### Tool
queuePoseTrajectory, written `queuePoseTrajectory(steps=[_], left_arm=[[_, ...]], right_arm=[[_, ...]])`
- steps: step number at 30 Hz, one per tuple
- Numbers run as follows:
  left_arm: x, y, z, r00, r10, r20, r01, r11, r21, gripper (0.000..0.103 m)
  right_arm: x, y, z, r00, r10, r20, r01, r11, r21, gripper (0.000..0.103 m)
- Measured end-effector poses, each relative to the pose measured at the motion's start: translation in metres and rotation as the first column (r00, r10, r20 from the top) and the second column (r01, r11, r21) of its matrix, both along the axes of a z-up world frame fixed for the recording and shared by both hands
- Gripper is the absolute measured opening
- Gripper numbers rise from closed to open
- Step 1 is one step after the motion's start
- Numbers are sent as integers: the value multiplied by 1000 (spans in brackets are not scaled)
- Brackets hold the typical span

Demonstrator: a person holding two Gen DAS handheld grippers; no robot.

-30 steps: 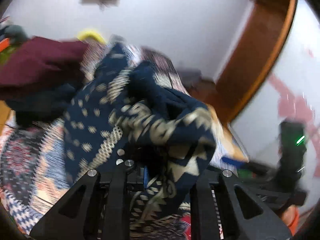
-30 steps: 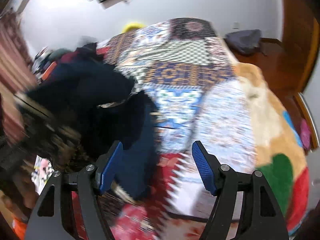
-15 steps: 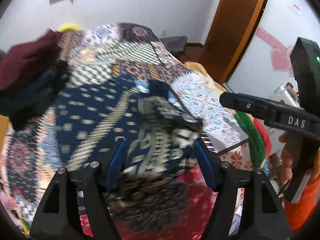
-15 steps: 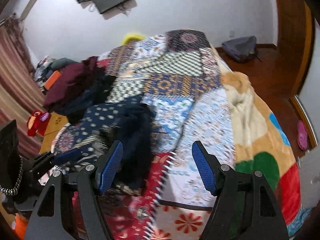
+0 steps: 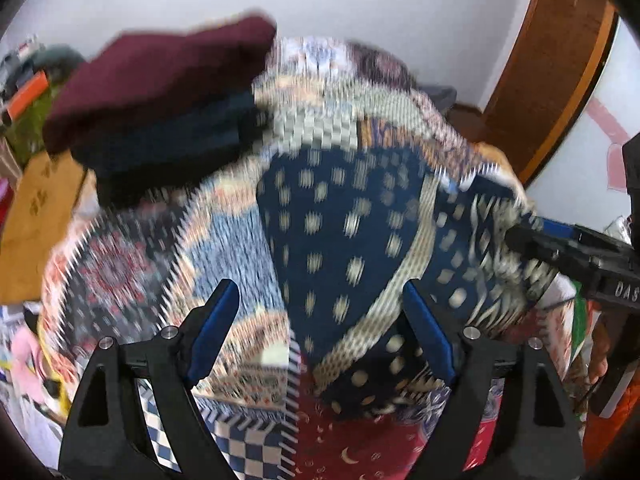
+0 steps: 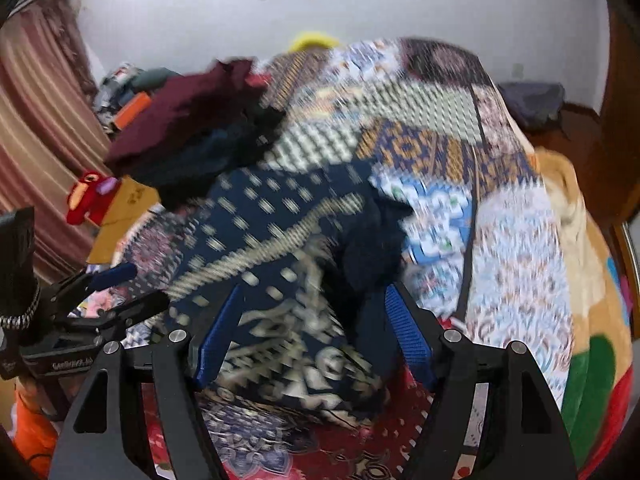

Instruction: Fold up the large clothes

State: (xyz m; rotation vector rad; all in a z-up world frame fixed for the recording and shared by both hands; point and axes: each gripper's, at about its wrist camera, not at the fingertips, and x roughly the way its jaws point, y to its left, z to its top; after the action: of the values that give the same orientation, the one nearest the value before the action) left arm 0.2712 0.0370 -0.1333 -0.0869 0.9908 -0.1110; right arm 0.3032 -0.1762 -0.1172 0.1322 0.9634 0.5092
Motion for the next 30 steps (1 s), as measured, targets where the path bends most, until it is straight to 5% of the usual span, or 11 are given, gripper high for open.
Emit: queuePoseTrajectory(steps=[6,12,19,21,26,30], left_arm=[[-22,2,-39,998,-27,-58,26,1000,-17,92],[-42,12,-38,997,-1,-73,-3,999,-54,92],[-62,5,2,999,32,42,-38,989,140,92],[-58,11,12,997,44,68,-53,988,145,92],[-37,33,25,992,98,80,-102,993,55,93],[-8,51,19,992,126,23,-123,987,-103,93]], right_arm=[[-7,-32,-34,995,-45,-89,40,998,-55,72],[-21,-42,-21,1000,-21,-19,18,989,-145,77],[-22,-40,-1,1000,-9,15,11,988,-152,77],[-19,-35,7,1000,14,27,-10,991,-134,77],[-5,-23,14,999,40,27,-38,998,-50,77],[11,-17,2,998,54,-38,-53,998,22,77]])
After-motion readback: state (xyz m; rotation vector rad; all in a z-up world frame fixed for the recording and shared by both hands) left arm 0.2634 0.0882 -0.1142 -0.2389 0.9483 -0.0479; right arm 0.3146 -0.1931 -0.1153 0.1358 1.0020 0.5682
